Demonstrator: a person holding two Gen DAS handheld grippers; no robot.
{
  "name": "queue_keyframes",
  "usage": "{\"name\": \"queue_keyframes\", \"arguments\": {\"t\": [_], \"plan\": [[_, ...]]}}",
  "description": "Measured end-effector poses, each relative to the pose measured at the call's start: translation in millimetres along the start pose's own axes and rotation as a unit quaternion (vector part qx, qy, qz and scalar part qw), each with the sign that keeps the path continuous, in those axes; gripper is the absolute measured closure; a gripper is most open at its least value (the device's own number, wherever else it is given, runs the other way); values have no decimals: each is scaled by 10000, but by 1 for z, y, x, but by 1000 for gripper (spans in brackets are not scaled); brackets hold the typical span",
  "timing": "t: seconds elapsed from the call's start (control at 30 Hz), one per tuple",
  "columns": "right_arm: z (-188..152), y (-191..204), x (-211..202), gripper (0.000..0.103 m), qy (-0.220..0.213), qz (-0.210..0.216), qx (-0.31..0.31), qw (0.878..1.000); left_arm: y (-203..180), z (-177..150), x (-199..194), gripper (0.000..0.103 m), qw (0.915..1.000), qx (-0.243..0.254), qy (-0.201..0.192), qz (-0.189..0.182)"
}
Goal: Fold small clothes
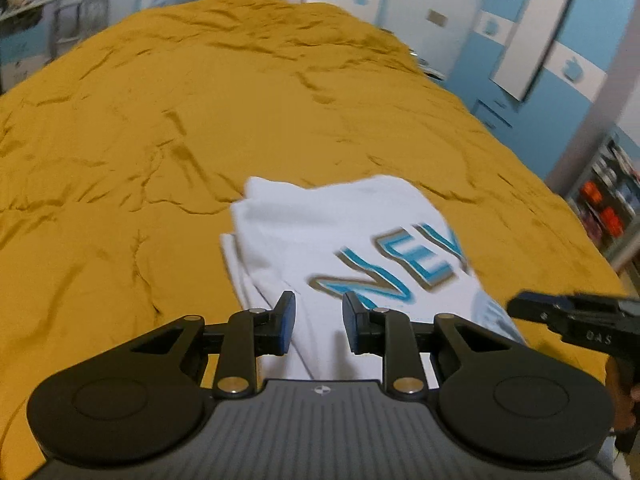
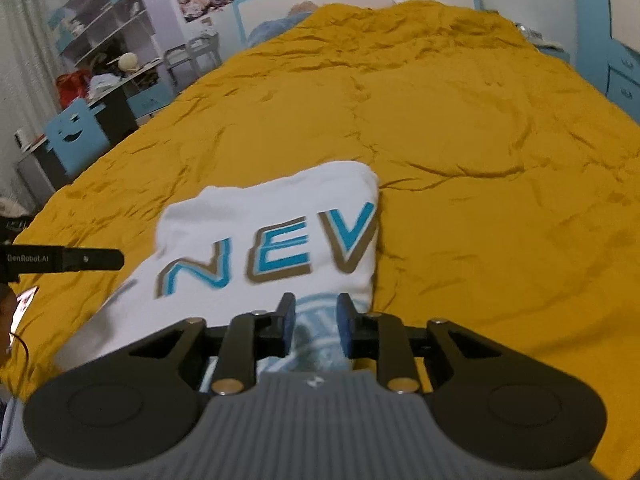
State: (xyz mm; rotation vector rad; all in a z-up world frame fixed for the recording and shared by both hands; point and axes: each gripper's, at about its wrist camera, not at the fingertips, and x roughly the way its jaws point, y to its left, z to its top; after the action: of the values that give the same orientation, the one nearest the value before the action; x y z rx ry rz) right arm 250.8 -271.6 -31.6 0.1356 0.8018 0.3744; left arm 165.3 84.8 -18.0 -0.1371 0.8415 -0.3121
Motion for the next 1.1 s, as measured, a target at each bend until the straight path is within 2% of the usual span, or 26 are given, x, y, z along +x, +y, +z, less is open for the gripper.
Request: {"name": "queue_keyframes", "arguments": {"t": [0.17, 0.3, 0.5, 0.7, 0.9, 0.97, 1.0, 1.03, 1.1], "plan": [[-22, 23, -30, 78, -90, -101, -443, 9989, -23, -27, -12, 74, 9985, 501, 89, 179], [-41, 35, -41, 77, -55, -246, -859, 9960, -25, -50, -14, 74, 9971, 657, 265, 295], [-75, 39, -25, 74, 228, -466, -1058, 9930, -16, -75, 10, 74, 9954, 617, 622, 376], [-100, 29, -4, 73, 215, -468, -984, 9938, -11, -84, 24, 74, 9956, 602, 609, 377], [-90, 29, -7, 73, 356, -405, -969, 9938, -10, -80, 7, 74, 9971, 574, 425, 256], [-80, 28, -12, 71, 438, -361, -909, 9942, -14, -76, -2, 70, 9969, 655, 326, 297], [-74, 27, -16, 65, 468, -303, -862, 9947, -16, -74, -7, 68, 9969, 681, 252, 317], [-68, 27, -20, 54, 491, -218, -798, 9954, -19, -71, -13, 63, 9968, 713, 145, 331], [-57, 28, -31, 50, 403, -168, -743, 9963, -26, -65, -27, 57, 9959, 811, -109, 375]]}}
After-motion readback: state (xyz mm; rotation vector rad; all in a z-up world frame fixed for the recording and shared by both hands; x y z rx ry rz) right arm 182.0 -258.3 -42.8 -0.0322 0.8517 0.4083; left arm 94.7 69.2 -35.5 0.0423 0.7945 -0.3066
